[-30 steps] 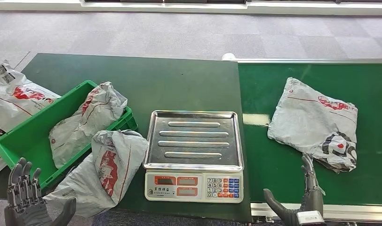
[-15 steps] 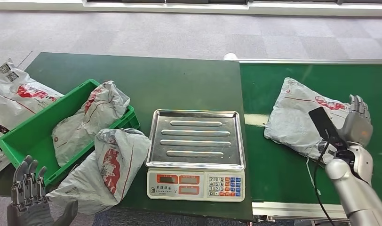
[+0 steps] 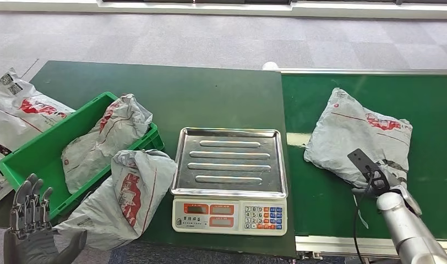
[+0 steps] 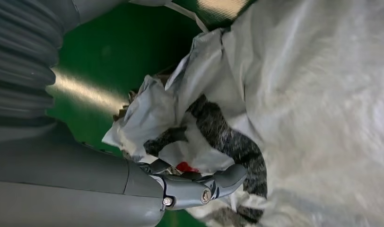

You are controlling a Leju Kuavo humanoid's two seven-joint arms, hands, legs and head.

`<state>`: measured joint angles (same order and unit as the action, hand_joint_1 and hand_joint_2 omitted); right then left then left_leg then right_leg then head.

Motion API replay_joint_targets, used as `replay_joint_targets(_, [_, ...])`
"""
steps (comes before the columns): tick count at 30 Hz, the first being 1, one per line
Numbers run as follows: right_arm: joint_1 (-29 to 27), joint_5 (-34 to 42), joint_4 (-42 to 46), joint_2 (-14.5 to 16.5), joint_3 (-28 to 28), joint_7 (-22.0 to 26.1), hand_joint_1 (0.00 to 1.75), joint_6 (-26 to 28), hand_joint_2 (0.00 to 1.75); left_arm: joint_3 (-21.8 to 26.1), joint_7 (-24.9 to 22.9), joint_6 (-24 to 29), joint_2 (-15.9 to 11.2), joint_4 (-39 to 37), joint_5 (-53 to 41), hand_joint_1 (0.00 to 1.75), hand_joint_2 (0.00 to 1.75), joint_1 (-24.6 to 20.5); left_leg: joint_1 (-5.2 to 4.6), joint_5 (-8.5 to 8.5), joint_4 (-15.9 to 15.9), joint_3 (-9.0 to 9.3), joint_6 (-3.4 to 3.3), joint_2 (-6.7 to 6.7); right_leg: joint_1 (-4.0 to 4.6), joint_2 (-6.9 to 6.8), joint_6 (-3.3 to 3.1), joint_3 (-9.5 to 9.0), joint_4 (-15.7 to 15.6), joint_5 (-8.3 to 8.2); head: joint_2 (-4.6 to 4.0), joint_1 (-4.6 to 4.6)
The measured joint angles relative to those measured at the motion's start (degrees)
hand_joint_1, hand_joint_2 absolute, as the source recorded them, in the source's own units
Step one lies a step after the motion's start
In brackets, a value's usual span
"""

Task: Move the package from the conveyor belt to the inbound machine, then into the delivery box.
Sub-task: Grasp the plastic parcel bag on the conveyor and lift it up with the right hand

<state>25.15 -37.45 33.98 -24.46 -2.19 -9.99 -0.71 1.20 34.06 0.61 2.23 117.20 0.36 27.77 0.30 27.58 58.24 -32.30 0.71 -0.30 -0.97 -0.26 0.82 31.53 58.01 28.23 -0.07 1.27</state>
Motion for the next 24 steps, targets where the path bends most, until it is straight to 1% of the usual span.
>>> replay_joint_targets(3, [1.31,-0.03,-4.02,0.78,-0.04,-0.94,0.00,-1.68,1.75,0.60,0.04,-0.02,0.14,-0.13,0.02,0.00,1.75,-0.10,0.00,0.00,0.00,0.00,0.00,0.00,0.01,0.01,-0.01,0.02,0.00,0.01,0.00,0.00])
replay_joint_targets(7, [3.41,0.93,-7.80,1.78,-0.21,-3.56,0.00,-6.23,1.75,1.67,0.03,-0.38,0.79,-0.14,-0.26,0.00,1.75,0.01,0.02,0.01,0.00,0.05,0.02,0.02,0.10,0.04,-0.01,-0.04,-0.01,0.02,0.00,-0.01])
replay_joint_targets(11, [5.19,4.59,-10.12,2.75,0.36,-2.40,1.75,-7.49,1.75,3.36,-0.15,-2.18,1.86,-0.14,-0.58,0.00,1.75,0.31,0.11,0.09,0.01,0.11,0.10,0.15,0.22,0.21,-0.03,-0.22,-0.06,0.01,0.00,0.00])
replay_joint_targets(14, [5.83,5.26,-10.73,3.32,0.65,-1.97,1.75,-7.08,1.75,4.60,-0.20,-3.23,2.76,-0.10,-0.62,0.00,1.75,0.51,0.10,0.20,0.01,-0.01,0.11,0.27,0.24,0.30,-0.05,-0.35,-0.10,0.03,0.00,0.00])
replay_joint_targets(19, [6.75,5.04,-10.90,4.59,0.80,-1.81,1.75,-4.86,1.75,7.24,-0.78,-5.74,4.80,0.52,-1.00,0.00,1.75,0.99,0.12,0.16,0.01,0.09,0.15,0.35,0.30,0.37,-0.14,-0.44,-0.12,-0.04,0.00,0.00])
replay_joint_targets(24, [7.22,5.06,-10.94,5.68,0.98,-1.51,1.75,-4.42,1.75,8.89,-0.84,-7.14,6.21,1.01,-1.43,0.00,1.75,1.02,0.17,0.07,0.03,0.51,0.25,0.34,0.34,0.38,-0.20,-0.41,-0.11,-0.13,0.00,0.00])
